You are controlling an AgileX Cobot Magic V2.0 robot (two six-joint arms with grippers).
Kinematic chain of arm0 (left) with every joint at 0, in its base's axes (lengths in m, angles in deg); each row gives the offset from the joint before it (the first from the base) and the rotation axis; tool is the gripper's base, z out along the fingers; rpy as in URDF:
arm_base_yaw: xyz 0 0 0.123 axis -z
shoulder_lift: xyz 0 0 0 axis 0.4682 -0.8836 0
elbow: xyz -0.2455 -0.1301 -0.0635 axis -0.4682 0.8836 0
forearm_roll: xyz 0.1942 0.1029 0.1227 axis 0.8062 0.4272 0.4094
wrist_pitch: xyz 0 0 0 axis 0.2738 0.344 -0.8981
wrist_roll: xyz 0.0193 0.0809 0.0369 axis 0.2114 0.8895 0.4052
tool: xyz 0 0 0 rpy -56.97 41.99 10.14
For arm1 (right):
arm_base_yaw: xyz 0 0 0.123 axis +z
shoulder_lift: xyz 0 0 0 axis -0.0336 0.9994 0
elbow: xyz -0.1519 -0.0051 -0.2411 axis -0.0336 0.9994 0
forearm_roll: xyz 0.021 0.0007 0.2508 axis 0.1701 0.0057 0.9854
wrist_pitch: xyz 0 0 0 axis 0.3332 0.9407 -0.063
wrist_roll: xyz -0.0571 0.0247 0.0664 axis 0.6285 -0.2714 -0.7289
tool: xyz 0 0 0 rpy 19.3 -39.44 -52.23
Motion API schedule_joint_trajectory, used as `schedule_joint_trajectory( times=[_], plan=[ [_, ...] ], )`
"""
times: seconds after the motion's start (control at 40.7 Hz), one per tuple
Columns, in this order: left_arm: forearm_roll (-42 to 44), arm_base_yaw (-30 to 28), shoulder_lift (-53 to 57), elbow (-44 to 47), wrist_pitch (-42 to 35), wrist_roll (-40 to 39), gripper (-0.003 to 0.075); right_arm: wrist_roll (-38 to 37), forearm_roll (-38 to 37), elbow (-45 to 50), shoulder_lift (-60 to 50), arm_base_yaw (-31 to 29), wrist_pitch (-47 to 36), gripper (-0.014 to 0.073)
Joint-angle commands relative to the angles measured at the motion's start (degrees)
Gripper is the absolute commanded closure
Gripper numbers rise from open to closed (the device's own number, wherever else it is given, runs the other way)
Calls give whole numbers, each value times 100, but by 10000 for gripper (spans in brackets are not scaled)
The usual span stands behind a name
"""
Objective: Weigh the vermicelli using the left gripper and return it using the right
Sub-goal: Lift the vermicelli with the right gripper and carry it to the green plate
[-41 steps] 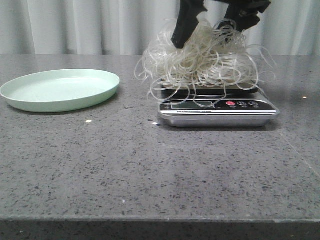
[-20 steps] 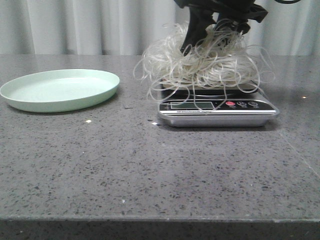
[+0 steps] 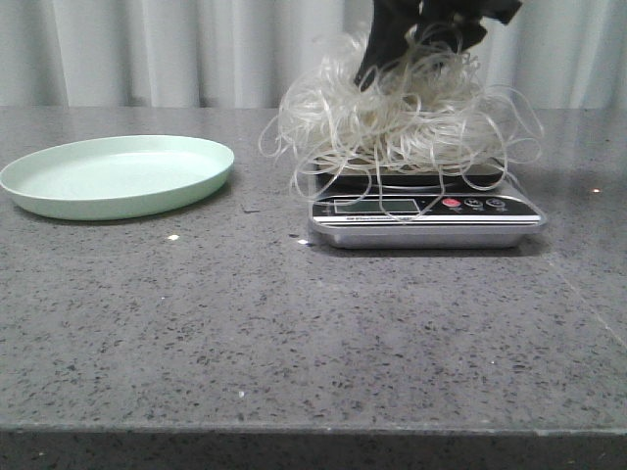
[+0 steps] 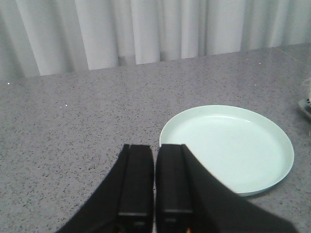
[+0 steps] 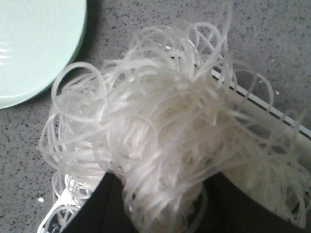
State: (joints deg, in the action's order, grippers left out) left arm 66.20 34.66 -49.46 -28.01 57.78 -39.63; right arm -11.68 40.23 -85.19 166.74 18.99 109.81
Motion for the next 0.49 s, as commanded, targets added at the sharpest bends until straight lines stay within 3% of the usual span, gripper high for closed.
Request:
schedule_joint_trajectory(
  times=[0.0,0.246,0.467],
  plan=[
    [-86,-5,-8,-154,-440,-61,584,59,63,-616,-311,-7,131,442],
    [-86,-5,-8,-154,-440,-61,584,59,140,-1853,-311,5,529,442],
    [-86,-5,-8,-154,-440,-61,584,73,621,-2558,-233,195,412,442]
  ],
)
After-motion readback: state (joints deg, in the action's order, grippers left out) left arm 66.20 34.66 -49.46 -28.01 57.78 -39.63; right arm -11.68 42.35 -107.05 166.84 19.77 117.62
